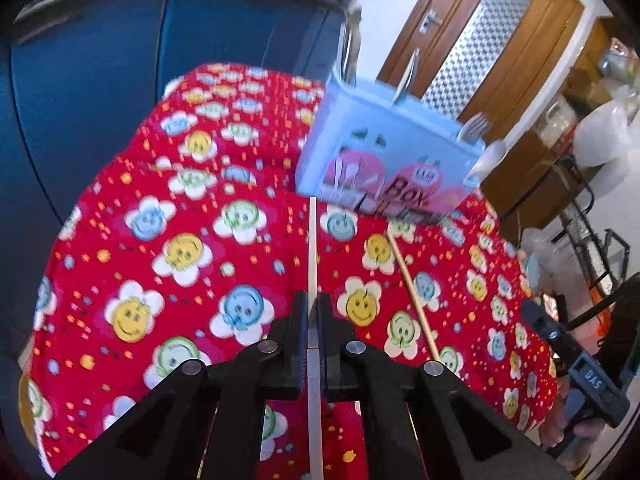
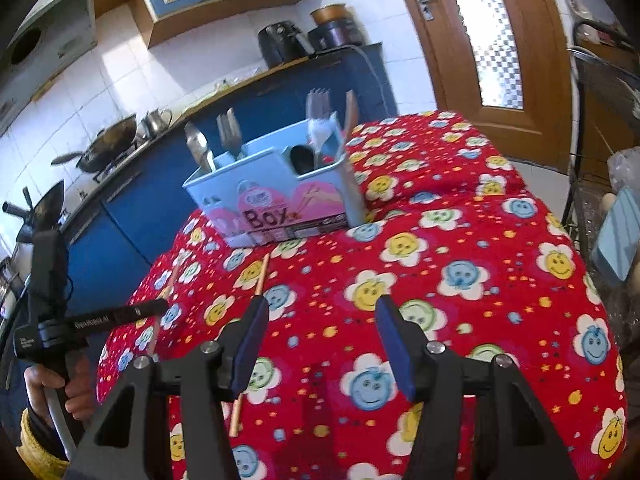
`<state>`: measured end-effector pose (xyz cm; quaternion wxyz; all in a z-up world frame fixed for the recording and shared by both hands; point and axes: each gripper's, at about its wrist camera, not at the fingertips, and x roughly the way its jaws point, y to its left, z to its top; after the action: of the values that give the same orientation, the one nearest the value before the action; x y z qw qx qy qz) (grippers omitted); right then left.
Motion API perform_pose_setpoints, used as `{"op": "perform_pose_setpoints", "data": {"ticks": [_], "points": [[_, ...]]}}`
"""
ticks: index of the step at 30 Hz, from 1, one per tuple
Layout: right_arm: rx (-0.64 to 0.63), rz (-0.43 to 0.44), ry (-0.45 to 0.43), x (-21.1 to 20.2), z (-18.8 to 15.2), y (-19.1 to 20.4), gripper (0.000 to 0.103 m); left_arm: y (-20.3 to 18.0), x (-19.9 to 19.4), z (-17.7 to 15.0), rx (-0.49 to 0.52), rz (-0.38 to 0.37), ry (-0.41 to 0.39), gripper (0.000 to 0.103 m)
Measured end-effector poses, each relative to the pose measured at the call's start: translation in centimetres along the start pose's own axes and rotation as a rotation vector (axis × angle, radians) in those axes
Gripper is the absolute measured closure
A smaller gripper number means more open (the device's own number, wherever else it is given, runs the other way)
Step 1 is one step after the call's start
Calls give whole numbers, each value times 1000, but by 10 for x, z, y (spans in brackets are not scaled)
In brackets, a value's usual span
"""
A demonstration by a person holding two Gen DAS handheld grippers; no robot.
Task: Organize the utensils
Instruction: 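Grasp a wooden chopstick with the left tool while the right tool grasps another chopstick, then lift both chopsticks upright and carry them over the box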
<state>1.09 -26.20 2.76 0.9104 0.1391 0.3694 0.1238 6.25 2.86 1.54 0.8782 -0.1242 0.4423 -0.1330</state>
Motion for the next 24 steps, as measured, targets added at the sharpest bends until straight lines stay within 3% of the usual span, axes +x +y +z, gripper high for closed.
{"op": "perform_pose_setpoints", "data": {"ticks": [14,24], "points": [[-172,-2,225,42,13,58,44,21,-36,7,12,-26,-193,98],[-254,-36,423,87,16,74,78,29,-46,8,11,-66,-254,98]]}}
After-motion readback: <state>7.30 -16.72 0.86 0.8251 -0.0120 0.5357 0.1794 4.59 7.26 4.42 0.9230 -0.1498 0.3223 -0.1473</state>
